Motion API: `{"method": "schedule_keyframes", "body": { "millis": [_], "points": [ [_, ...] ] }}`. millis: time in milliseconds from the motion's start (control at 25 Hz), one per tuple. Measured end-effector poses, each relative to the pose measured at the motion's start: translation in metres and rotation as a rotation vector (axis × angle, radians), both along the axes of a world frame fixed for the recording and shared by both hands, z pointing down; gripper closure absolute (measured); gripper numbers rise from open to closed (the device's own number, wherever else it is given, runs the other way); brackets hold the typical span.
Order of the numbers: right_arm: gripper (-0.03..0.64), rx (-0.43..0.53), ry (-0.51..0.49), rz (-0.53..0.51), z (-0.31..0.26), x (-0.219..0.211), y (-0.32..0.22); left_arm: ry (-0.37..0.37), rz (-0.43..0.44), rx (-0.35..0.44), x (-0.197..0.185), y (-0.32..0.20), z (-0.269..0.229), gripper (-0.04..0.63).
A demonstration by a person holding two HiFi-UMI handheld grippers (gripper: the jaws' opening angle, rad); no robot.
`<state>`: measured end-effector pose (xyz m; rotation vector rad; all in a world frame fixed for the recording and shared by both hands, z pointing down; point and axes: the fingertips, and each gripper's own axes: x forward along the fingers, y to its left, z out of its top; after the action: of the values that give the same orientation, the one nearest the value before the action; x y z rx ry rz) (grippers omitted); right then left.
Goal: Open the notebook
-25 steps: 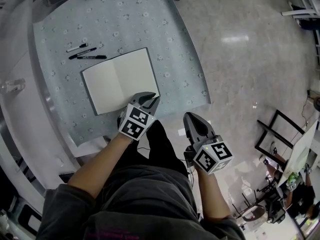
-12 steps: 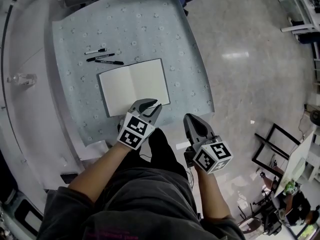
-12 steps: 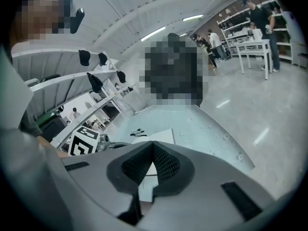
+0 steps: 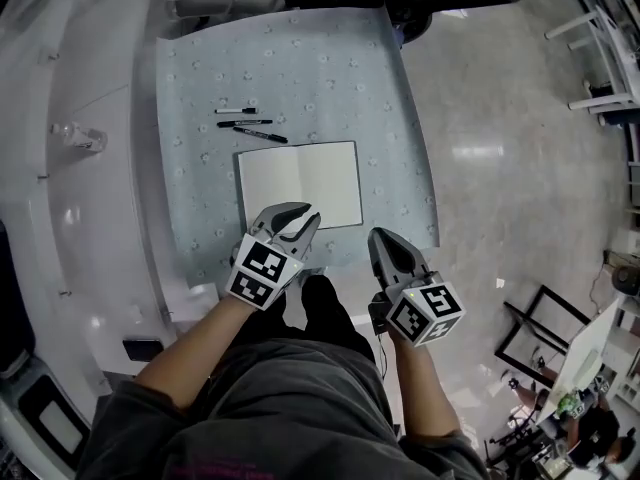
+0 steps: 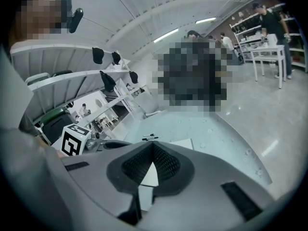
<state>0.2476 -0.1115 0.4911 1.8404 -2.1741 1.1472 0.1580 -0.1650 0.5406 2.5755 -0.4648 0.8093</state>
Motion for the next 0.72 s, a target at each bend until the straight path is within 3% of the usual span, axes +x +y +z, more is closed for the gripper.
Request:
{"method": "schedule_keyframes", "body": {
  "millis": [720],
  "points": [
    [0.614,0.13,0.044,-0.153,-0.067,-0.089,-0.059,0.157,-0.181,0.159,-0.104,-0.051,-0.112,0.518]
  ]
}}
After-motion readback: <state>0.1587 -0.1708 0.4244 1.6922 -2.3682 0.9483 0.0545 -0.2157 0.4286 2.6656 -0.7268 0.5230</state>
